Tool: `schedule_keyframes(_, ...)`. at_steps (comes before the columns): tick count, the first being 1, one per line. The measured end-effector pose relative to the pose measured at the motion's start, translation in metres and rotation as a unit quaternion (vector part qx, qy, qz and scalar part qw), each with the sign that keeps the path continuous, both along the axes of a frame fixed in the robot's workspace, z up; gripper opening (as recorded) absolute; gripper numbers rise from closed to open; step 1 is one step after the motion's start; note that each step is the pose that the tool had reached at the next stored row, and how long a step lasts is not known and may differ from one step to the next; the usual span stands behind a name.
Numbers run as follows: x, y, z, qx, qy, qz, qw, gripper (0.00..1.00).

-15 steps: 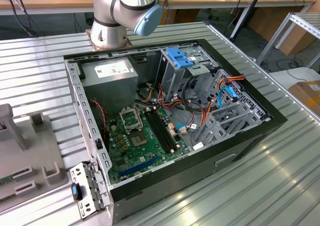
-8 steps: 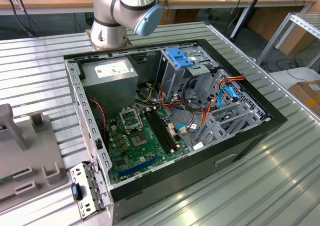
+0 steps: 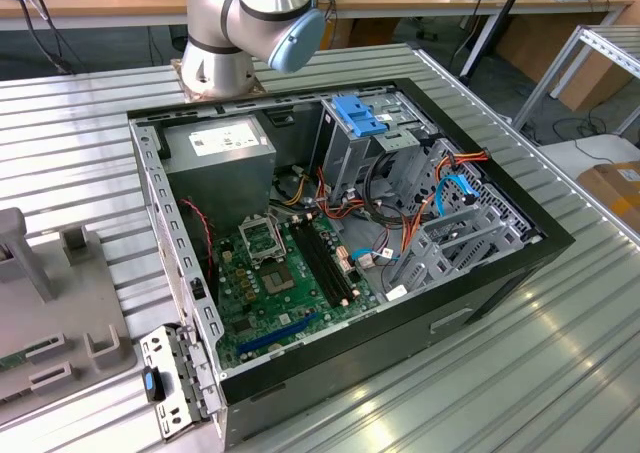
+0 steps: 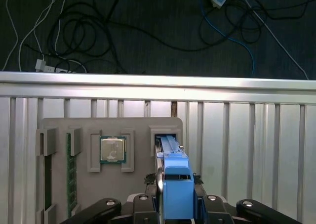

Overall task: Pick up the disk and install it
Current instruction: 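Pick up the disk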

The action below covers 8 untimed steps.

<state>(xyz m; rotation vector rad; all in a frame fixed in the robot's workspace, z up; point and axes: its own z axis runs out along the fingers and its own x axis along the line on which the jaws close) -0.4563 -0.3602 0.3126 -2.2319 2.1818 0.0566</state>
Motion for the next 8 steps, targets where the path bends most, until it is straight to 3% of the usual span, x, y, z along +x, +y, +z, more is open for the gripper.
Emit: schedule_keyframes(8,0.0000,0.0000,0.0008,-0.0001,0.0001,0.000,1.0000,0.36)
